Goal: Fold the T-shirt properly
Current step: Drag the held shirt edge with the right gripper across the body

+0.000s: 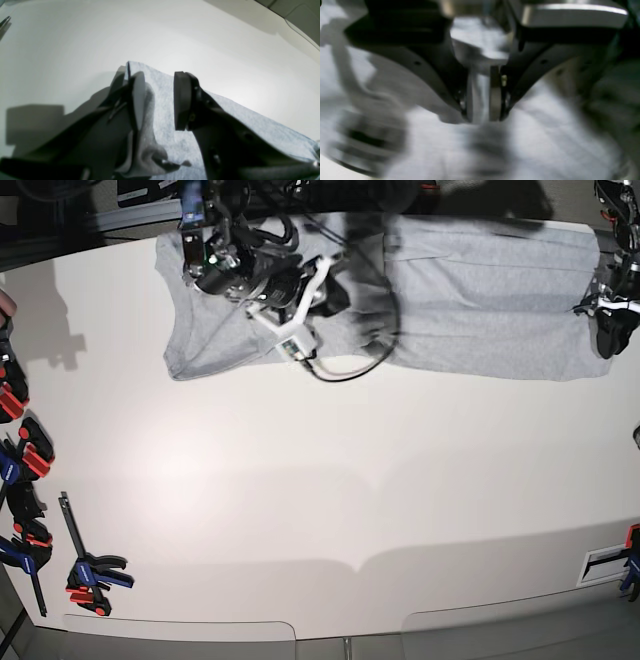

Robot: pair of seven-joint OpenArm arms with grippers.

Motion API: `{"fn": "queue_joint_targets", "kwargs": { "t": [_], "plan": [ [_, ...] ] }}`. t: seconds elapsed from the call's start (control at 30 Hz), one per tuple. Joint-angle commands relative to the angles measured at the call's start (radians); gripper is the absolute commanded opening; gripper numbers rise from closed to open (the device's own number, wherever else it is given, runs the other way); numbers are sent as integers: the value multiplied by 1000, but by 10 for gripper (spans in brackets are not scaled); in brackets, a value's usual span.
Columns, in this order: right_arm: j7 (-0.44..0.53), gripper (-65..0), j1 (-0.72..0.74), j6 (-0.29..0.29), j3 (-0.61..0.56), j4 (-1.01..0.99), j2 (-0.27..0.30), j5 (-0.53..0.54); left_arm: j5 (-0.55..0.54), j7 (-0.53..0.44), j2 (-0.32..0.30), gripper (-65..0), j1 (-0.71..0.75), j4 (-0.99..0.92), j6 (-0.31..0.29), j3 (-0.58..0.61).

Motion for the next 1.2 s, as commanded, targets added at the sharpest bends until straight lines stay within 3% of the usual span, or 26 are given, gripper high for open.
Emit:
{"fn": "queue_joint_targets", "kwargs": {
  "t": [0.0,0.1,0.27,0.57,0.83,1.17],
  "plan": [
    [45,-544,6,-24,-2,17,-17,-19,-22,-27,-25,-469,-3,16,-9,-11],
    [78,-544,9,-79,-2,17,-35,-138,-22,-27,-25,-469,-3,16,-9,-11],
    [85,-544,8,-121,-2,17,-59,-335,-22,-27,-25,-469,-3,16,-9,-11],
    [144,-544,28,-206,-2,17,-59,-497,-23,-27,-25,-469,-3,16,-9,-11],
    [143,-544,103,-226,-2,17,-59,-524,-23,-28,-25,-469,-3,16,-9,-11],
    [64,-544,111,-226,27,16,-59,-531,-23,-28,-25,-469,-3,16,-9,-11]
  ]
}}
